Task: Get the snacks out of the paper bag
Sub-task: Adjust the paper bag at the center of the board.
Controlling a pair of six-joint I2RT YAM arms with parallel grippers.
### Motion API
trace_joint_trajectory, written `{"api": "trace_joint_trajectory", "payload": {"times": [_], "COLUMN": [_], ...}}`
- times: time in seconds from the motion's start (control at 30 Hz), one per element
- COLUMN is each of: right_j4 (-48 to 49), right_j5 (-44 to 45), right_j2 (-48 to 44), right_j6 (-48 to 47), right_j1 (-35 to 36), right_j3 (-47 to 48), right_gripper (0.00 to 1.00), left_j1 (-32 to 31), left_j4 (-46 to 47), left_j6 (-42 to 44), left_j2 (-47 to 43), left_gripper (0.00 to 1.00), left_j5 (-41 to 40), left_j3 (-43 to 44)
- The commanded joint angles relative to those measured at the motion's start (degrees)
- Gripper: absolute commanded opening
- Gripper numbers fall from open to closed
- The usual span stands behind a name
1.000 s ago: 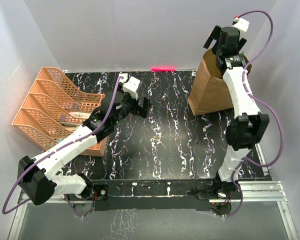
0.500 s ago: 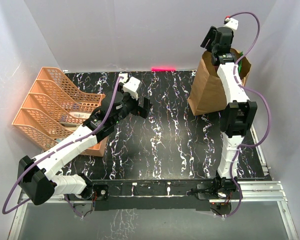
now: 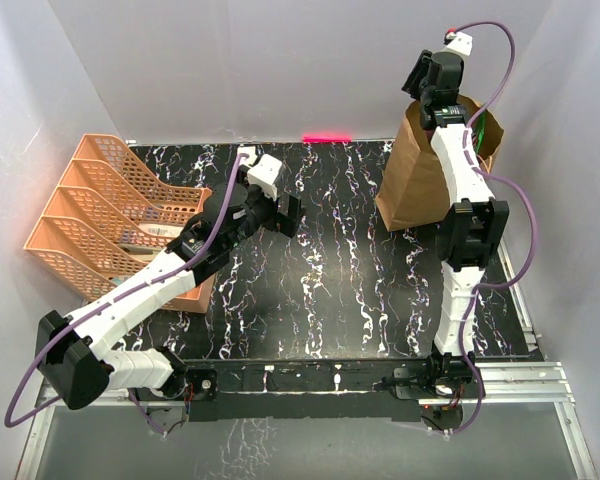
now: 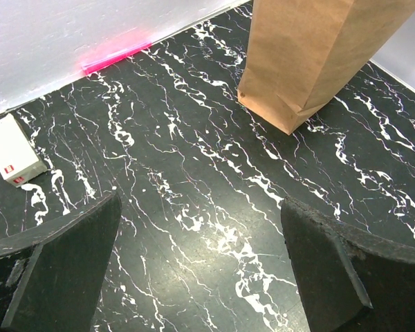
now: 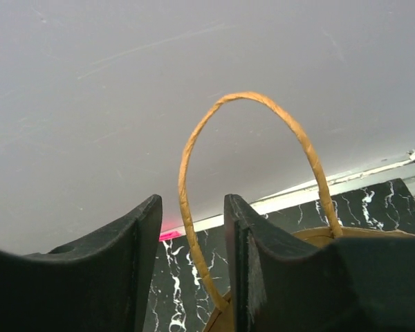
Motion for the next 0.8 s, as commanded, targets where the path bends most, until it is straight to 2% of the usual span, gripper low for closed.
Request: {"api": "trace_joint_trajectory", "payload": {"times": [0.0,0.17,0.3,0.43,0.6,0.77], "right_j4": [4.0,2.2,-0.8,-6.6,-11.3,-13.6], "right_j5": [-1.7,-5.4,-11.0,-17.5,-27.9,-28.1], "right_j2": [0.7,-0.7,-3.8,-8.4,-19.1,-31.1], "right_j6": [-0.2,2.8,4.0,4.8,7.5,7.2], "right_j1": [-0.2,-0.1,0.2,0.9,1.7,1.7], "right_j3": [3.7,4.0,3.1,-0.4,-13.1,-26.3], "right_gripper": [0.4,0.2,0.09,0.08,0.08,0.1], "left_j1": [-0.3,-0.3,-0.3,-0.3,-0.3,-0.3], "left_j4": [1.8,1.7,1.6,1.5,1.3,1.1], "left_j6": [-0.5,-0.4,-0.8,-1.1,-1.7,-2.6], "left_j2": [0.2,0.8,1.4,1.7,2.2,2.6], "left_gripper": [0.98,0.98,0.98,0.98,0.98,0.98], "left_j5": [0.6,0.2,0.4,0.7,1.1,1.8], "left_j3": [-0.2,-0.2,0.1,0.1,0.3,0.7]}}
